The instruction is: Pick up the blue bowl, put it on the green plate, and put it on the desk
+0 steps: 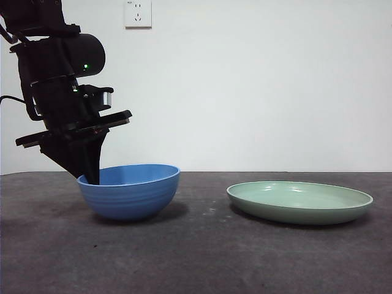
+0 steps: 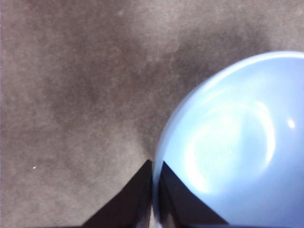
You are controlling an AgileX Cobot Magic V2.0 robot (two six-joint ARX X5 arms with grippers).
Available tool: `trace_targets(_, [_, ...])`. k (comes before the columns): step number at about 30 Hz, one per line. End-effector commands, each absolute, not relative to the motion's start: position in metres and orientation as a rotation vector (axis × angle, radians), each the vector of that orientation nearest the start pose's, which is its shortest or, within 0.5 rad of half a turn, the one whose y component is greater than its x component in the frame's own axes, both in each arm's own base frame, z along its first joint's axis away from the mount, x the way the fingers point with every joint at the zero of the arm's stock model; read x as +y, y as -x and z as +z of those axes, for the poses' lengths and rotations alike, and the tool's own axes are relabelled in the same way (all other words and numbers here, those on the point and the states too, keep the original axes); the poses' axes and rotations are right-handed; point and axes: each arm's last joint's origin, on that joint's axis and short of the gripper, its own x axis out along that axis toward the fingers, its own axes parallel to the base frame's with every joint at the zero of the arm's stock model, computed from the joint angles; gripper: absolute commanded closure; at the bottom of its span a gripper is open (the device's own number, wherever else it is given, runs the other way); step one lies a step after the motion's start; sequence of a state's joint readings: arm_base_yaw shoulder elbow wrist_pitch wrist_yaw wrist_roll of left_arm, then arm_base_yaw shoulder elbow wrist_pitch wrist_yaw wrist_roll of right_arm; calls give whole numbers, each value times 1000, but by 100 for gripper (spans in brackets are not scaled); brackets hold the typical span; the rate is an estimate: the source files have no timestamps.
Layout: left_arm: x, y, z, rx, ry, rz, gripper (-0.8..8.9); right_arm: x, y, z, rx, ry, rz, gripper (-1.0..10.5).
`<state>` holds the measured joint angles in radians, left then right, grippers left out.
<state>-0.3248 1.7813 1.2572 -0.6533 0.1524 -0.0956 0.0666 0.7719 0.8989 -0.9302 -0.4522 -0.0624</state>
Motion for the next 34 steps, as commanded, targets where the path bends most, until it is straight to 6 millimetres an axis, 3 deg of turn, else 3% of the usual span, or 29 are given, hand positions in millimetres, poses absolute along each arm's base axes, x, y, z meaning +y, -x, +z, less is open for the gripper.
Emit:
trace_targets(1, [-121,-340,203,1184,-19,-365,804,22,-131,316,761,-102,518,545])
trace_targets(5, [-121,-338,213,1158,5,-361,804,22,-131,316,761,-102,518,545])
trace_targets(11, [-129,-330,249,1077,5,-399,804,22,-131,316,761,-102,516,545])
trace_targets(21, [-180,-323,295,968,-22,-530,803,21,-131,316,767,-118,491,545])
trace_targets(27, [-212,-336,296,963,-22,-572,803,21,-128,318,757,-132,484,545])
trace_targets(34, [-261,-359,280,1012,-50,-615,803,19,-114,322,728,-118,437,545])
